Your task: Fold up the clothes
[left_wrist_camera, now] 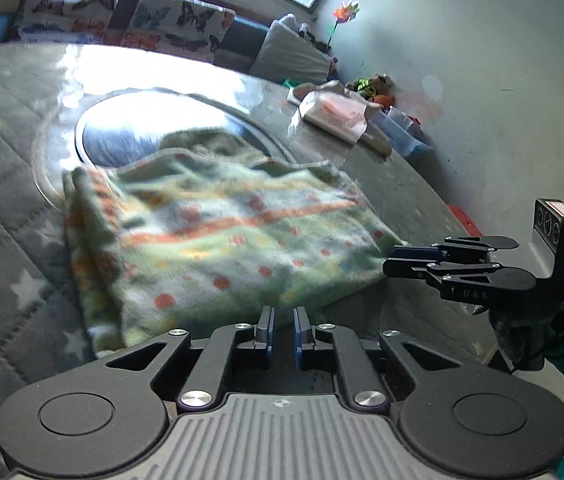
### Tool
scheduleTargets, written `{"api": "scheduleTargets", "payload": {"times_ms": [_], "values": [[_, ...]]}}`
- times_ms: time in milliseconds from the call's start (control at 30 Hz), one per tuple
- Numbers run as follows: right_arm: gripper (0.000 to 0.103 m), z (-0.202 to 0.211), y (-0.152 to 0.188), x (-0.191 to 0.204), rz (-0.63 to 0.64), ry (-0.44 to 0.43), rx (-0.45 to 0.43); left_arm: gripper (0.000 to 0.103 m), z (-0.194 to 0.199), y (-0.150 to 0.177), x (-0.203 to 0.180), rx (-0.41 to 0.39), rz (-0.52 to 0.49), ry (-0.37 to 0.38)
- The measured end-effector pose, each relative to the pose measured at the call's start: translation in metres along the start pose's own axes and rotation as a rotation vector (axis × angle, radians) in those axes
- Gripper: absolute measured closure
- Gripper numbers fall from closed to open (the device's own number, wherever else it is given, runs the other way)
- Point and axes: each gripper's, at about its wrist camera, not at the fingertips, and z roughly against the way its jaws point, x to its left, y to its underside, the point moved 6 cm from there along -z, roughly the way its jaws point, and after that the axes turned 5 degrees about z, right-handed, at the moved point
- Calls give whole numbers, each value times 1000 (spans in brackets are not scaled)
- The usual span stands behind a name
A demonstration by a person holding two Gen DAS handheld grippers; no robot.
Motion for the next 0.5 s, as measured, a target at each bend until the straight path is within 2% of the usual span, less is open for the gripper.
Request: {"api": "scheduleTargets", "payload": {"times_ms": [167,333,500], "values": [[71,-1,-26,3,20,-13,-64,92,9,-18,9,-76,26,-15],[71,-26,-48,5,23,-40,-87,92,1,-11,24,-47,64,-60],[71,-49,-47,3,14,-39,-63,92,5,-1,35,-45,103,-63]]}}
